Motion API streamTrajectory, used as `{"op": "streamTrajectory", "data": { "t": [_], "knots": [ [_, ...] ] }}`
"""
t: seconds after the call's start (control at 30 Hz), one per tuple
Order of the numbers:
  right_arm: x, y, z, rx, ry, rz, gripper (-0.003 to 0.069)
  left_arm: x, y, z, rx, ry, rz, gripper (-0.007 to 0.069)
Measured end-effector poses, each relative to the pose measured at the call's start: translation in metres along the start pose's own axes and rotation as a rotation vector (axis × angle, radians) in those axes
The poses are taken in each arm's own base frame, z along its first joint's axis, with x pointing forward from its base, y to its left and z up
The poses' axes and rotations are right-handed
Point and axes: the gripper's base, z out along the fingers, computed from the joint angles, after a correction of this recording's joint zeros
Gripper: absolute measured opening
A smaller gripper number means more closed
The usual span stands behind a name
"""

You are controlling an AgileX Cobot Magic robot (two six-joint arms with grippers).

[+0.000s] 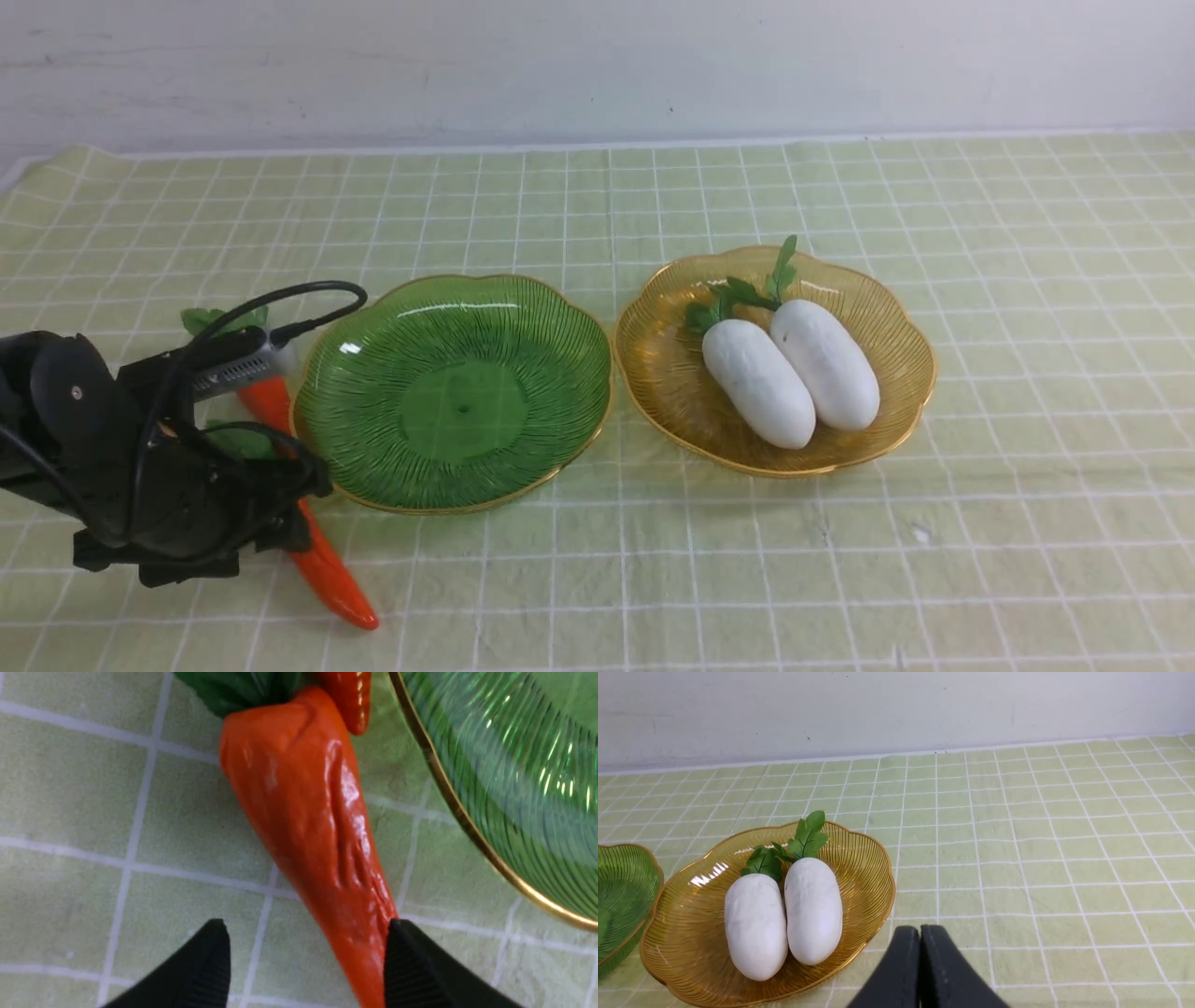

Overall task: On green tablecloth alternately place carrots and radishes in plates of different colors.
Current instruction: 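Pick up the carrot and put it on the nearest plate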

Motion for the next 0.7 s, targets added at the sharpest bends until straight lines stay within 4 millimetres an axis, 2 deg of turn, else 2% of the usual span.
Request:
{"op": "streamTrajectory", "data": {
  "t": [0.3, 0.43, 0.47, 0.53, 0.7],
  "knots": [
    [0.001, 0.000, 0.000, -0.004, 0.012, 0.000, -0.0013, -0.001, 0.001, 0.025, -0.001, 0.040, -0.059, 0.0433],
    [0.002, 0.001, 0.000, -0.007, 0.020, 0.000, -0.0014, 0.000, 0.003, 0.027, -0.014, 0.060, -0.039, 0.0360],
    [0.002, 0.001, 0.000, -0.008, 0.025, 0.000, -0.0014, 0.000, 0.004, 0.028, -0.028, 0.069, -0.016, 0.0293],
    [0.003, 0.001, 0.000, -0.010, 0.029, 0.000, -0.0014, 0.002, 0.005, 0.027, -0.038, 0.084, 0.001, 0.0231],
    [0.004, 0.001, 0.000, -0.015, 0.045, 0.000, -0.0014, 0.011, 0.012, 0.007, -0.125, 0.183, 0.135, 0.0224]
  ]
}}
